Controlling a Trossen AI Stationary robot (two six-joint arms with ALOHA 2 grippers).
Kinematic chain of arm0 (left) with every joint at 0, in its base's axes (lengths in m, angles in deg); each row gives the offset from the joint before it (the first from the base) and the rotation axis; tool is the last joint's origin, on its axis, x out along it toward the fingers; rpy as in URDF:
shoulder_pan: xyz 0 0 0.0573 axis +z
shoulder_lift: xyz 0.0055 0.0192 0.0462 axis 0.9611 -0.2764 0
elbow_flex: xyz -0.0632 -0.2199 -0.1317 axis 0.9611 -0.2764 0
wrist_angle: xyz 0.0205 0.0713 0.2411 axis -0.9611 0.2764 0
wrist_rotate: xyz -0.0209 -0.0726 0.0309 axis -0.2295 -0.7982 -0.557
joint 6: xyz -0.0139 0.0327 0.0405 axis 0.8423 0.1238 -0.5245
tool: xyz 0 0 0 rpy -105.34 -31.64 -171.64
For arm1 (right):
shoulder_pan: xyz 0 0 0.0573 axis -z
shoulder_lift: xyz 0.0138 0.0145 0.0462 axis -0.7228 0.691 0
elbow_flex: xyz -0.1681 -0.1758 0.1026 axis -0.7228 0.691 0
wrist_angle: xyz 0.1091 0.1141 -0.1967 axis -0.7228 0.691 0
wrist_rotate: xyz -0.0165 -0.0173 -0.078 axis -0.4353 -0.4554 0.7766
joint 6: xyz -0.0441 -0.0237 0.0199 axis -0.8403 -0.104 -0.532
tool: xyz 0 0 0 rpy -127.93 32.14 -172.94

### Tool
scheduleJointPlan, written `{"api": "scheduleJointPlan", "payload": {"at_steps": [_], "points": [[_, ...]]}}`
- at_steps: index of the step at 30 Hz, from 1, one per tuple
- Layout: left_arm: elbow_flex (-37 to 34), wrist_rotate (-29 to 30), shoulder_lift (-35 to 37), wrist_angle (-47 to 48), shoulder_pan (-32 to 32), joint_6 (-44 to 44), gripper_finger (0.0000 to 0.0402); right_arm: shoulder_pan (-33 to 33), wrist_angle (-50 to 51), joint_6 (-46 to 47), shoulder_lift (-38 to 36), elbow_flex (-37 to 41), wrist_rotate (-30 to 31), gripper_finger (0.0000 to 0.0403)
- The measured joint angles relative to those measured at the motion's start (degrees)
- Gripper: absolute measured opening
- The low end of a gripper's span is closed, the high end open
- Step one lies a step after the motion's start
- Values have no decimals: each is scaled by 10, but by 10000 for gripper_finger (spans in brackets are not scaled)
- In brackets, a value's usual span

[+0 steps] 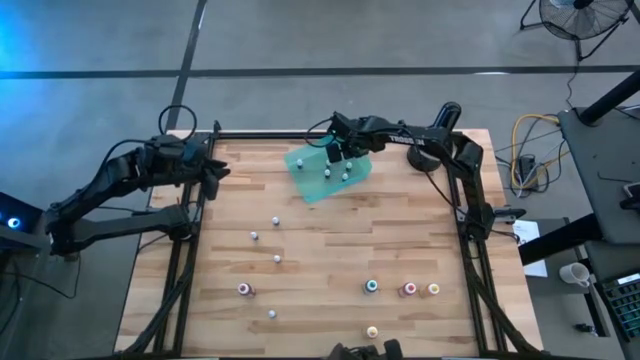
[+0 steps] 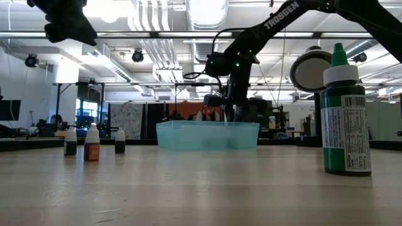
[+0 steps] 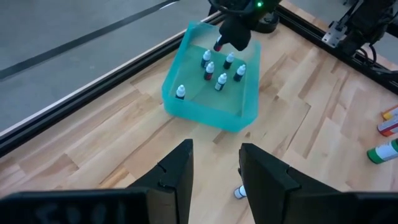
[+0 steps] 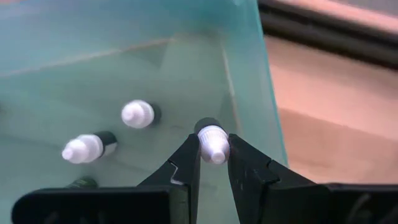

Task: Pick & Place food coloring
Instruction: Put the red small food coloring into the green bin

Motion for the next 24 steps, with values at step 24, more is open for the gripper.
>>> {"api": "scheduleJointPlan", "payload": {"at_steps": [24], "points": [[0, 0, -7, -16, 0, 0, 103, 1, -13, 37, 1, 30, -1, 71]]}}
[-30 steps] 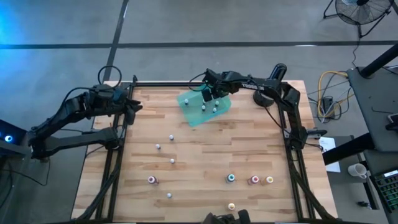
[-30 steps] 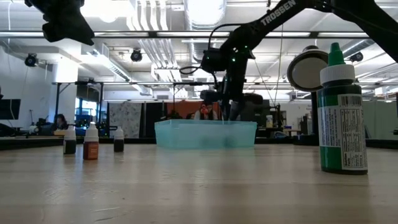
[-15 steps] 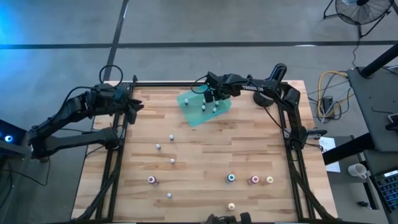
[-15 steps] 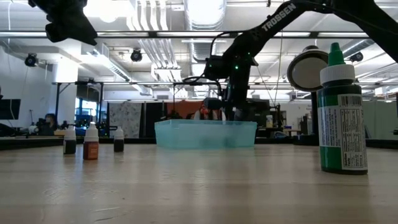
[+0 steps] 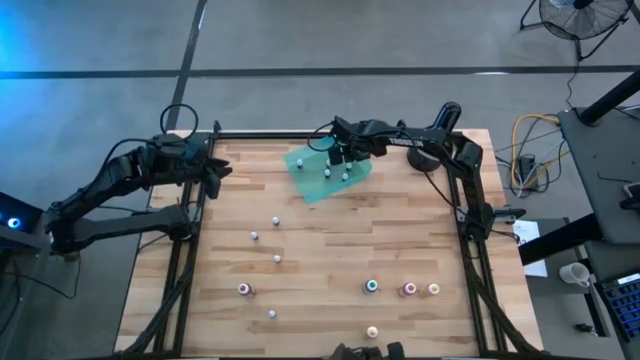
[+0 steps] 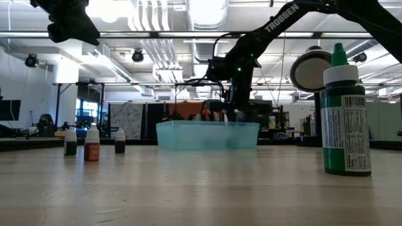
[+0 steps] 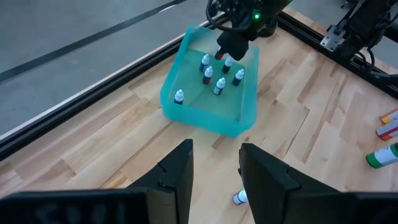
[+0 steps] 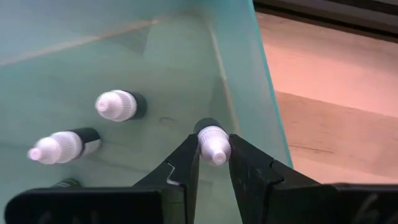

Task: Pick & Place food coloring
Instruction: Put the red small food coloring into the green bin

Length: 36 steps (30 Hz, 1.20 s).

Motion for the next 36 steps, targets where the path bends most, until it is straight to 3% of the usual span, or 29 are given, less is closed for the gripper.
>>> {"api": "scheduleJointPlan", "payload": {"at_steps": [36], "points": [[0, 0, 0, 0, 0, -4, 103, 0, -21, -27, 4, 12, -6, 122]]}}
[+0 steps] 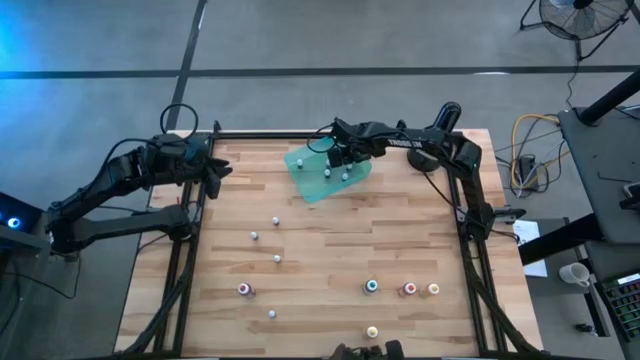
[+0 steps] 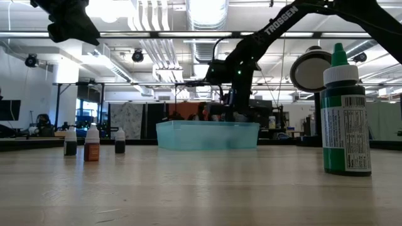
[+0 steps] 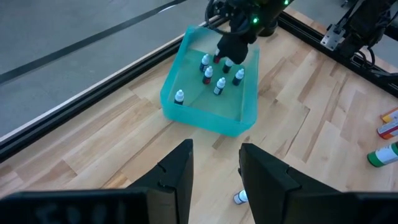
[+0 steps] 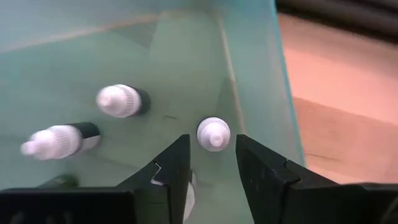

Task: Pick & Place food coloring
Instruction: Put the red small food coloring into the green bin

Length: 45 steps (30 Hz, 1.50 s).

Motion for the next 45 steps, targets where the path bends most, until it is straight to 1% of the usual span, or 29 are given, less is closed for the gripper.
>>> {"api": "scheduleJointPlan", "payload": {"at_steps": [7, 10, 13, 18, 21, 24, 27, 32, 35, 38, 40, 45], "points": [[0, 6, 0, 0, 0, 0, 103, 0, 44, -41, -10, -50, 5, 143], [0, 11, 0, 0, 0, 0, 103, -8, 49, -83, -17, -84, 3, 152], [0, 12, 0, 0, 0, 0, 103, -33, 48, -164, -19, -126, 3, 157], [0, 15, 0, 0, 0, -11, 103, -97, 47, -330, -19, -184, 0, 155], [0, 29, 0, 0, 0, -31, 103, -130, 48, -380, -19, -205, 0, 150], [0, 33, 0, 0, 0, -40, 103, -155, 67, -365, -19, -225, 0, 146], [0, 33, -3, -6, 0, -39, 103, -177, 108, -338, -19, -241, 0, 143], [-4, 18, -28, -33, 0, -54, 103, -206, 183, -287, -25, -242, 0, 143], [-4, -4, -55, -40, 0, -63, 103, -225, 216, -247, -34, -242, 4, 141], [-4, -39, -85, -39, 0, -87, 103, -250, 226, -215, -41, -242, 11, 139], [-4, -57, -105, -40, 0, -113, 103, -271, 226, -190, -48, -242, 29, 139], [-6, -69, -153, -41, 0, -180, 103, -320, 258, -111, -73, -240, 97, 141]]}}
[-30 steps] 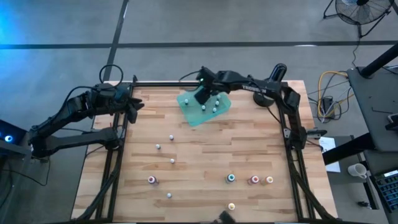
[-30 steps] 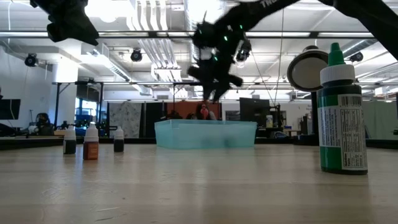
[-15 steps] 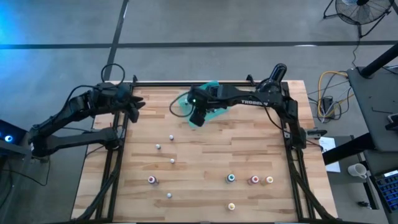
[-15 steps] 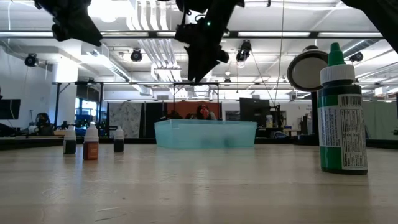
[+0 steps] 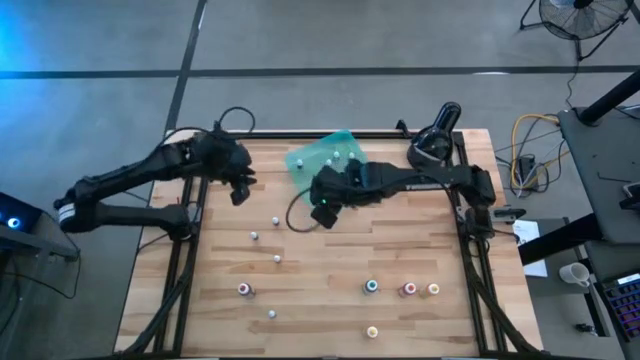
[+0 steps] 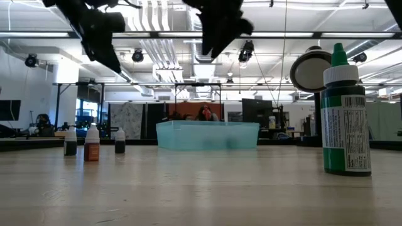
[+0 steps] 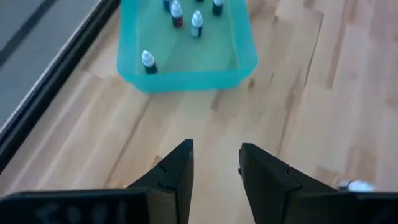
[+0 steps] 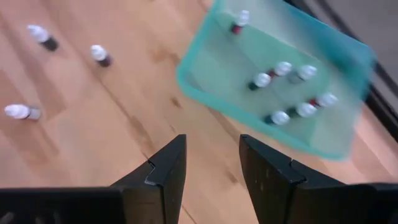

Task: Pick & Place food coloring
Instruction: Put the red small food coloring into the green bin

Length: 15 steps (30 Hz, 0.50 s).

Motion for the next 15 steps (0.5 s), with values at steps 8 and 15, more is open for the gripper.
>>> {"api": "scheduleJointPlan", "payload": {"at_steps": [8, 15], "points": [[-58, -47, -37, -70, -14, -107, 103, -66, 99, 168, -33, 17, 105, 144], [-125, -47, -21, -103, -54, -115, 103, -110, 124, 285, -66, 74, 122, 142]]}}
